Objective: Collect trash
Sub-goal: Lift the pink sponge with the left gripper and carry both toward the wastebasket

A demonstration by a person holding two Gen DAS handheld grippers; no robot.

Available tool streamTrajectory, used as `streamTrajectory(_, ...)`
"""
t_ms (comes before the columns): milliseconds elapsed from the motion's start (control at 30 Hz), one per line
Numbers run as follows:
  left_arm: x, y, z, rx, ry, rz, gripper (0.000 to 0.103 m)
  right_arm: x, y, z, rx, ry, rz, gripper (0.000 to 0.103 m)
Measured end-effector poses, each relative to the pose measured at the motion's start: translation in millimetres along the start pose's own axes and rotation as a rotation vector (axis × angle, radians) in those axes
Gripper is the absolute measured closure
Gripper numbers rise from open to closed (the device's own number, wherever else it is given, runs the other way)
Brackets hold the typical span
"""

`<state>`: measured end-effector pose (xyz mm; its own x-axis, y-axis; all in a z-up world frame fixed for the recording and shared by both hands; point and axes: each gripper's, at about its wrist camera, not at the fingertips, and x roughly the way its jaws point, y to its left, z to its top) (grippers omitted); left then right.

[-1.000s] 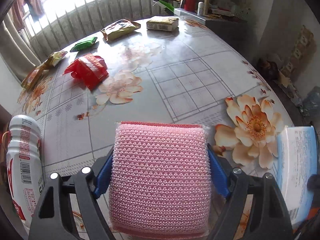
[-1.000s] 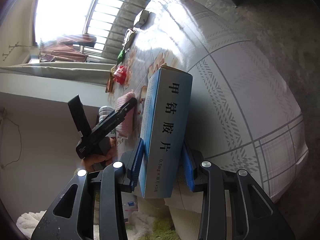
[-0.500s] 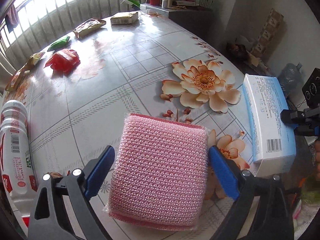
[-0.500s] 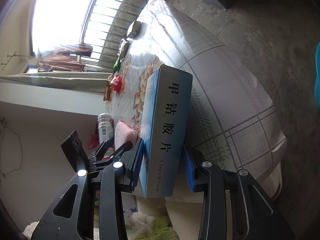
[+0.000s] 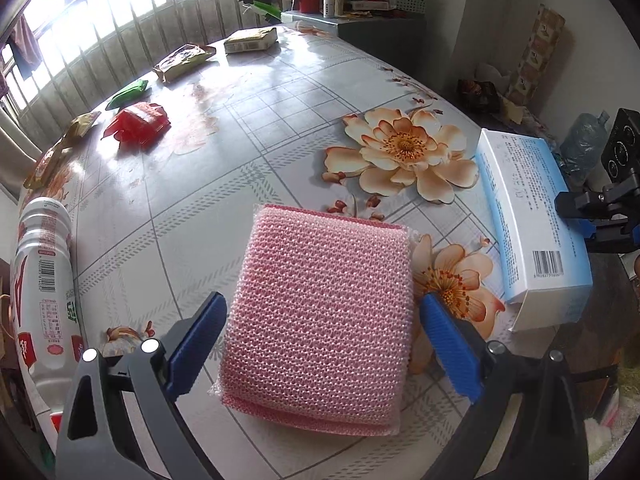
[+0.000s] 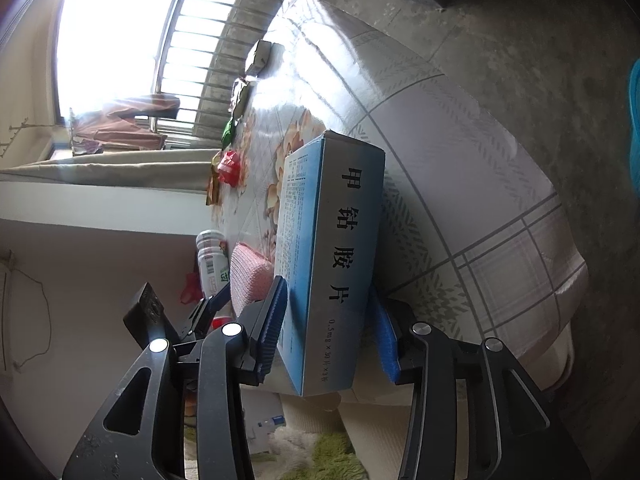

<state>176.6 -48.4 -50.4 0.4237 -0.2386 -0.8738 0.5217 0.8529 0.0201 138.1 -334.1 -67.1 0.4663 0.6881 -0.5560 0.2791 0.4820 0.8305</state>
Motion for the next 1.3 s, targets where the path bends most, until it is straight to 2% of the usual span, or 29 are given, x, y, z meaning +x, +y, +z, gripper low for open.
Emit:
streamTrajectory(200, 3.0, -6.9, -1.0, 0.017, -0.001, 0.054, 0.017, 2.2, 0.7, -1.0, 0.004, -0.009, -0.004, 0.065)
streamTrajectory(533, 0.8, -10.6, -3.0, 0.012, -0.01, 0.075, 0.021, 2.4, 0.6, -4.4, 0.006, -0.024, 0.02, 0.07)
streamTrajectory(1300, -14.8, -11.5, -3.0, 0.007, -0.058, 0.093, 0.022, 5.4, 11.2, -4.1, -0.019, -0.038, 0.062, 0.073)
